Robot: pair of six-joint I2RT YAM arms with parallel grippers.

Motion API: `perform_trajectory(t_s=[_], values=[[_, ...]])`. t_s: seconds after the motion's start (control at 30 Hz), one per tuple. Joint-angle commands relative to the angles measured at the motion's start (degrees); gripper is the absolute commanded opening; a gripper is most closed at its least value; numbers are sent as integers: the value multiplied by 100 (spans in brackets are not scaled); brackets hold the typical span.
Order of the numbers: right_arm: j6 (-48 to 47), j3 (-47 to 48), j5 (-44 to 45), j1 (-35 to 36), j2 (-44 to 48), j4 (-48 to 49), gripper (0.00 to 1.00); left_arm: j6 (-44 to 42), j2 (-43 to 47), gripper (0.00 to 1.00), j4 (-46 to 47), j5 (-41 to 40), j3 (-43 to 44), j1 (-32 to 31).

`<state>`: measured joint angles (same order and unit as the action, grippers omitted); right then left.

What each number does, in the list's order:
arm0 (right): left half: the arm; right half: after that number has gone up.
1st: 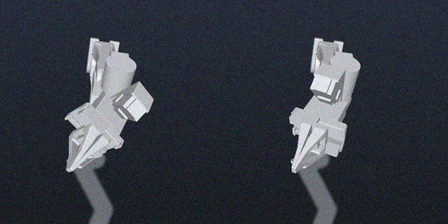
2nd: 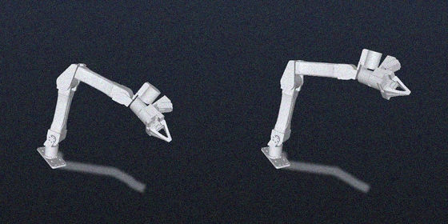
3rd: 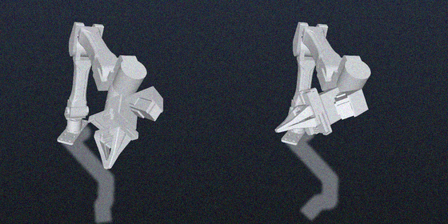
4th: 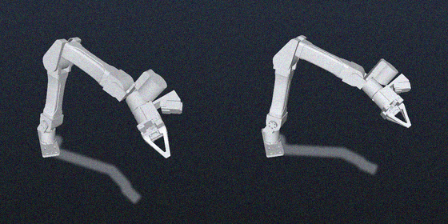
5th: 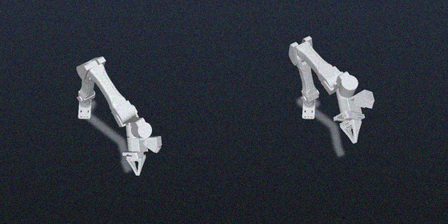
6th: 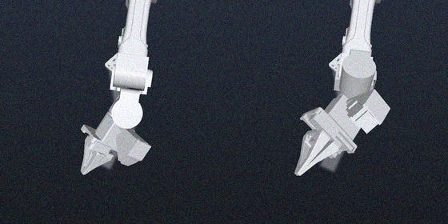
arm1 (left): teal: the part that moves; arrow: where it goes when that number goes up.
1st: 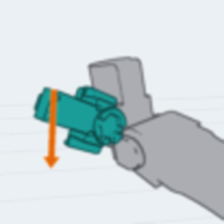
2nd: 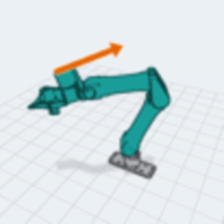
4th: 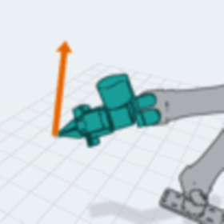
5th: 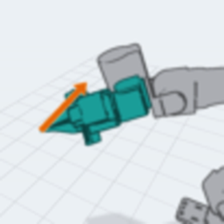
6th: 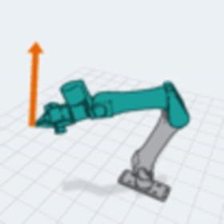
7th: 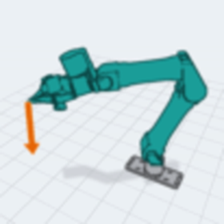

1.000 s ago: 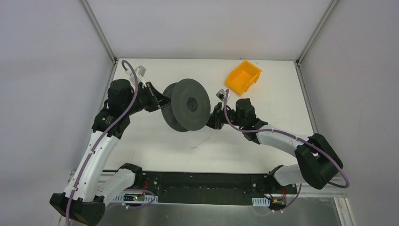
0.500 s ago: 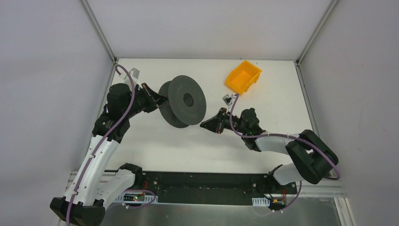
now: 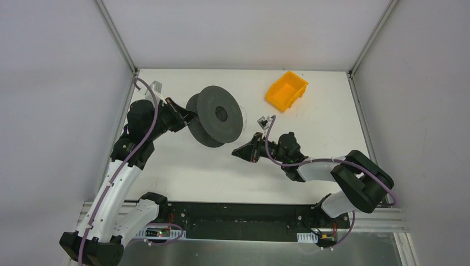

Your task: Wrap the cables

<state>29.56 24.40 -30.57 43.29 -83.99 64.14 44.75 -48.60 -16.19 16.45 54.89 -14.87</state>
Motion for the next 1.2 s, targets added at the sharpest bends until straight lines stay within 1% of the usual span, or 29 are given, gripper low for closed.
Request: perform_trajectory(t_s=[0.0, 0.03, 0.13, 0.23, 0.37, 0.43, 0.5, 0.6, 0.8, 0.87, 0.97, 1.17], values=[[-180, -38, 184, 43, -82, 564, 18, 238, 233, 0, 652, -55, 41, 68], [-328, -100, 248, 46, -29, 552, 20, 224, 255, 0, 654, -55, 46, 64], [-1020, -309, 628, 47, 195, 321, 33, 187, 255, 0, 656, -36, 72, 64], [-1819, -453, 1371, 44, 360, 61, 38, 138, 262, 0, 637, 22, 141, 64], [-2312, -405, 2088, -3, 211, 122, 44, -8, 294, 0, 535, 38, 242, 64], [-2291, -298, 2050, -161, 45, 306, 47, -64, 315, 0, 446, 56, 323, 64], [-2078, -142, 1775, -393, -173, 532, 49, -99, 322, 0, 367, 111, 394, 64], [-1651, 33, 1297, -502, -747, 1366, 55, -91, 348, 0, 312, 132, 446, 65], [-967, 440, 1657, -515, -1768, 2286, 56, -33, 412, 0, 309, 122, 524, 64], [-824, 602, 1765, -514, -2009, 2313, 56, -23, 425, 0, 309, 119, 539, 64], [-700, 862, 1651, -470, -2266, 2313, 57, -27, 430, 0, 311, 84, 541, 64], [-726, 979, 1886, -218, -2379, 2320, 58, -12, 424, 0, 311, 44, 541, 64]])
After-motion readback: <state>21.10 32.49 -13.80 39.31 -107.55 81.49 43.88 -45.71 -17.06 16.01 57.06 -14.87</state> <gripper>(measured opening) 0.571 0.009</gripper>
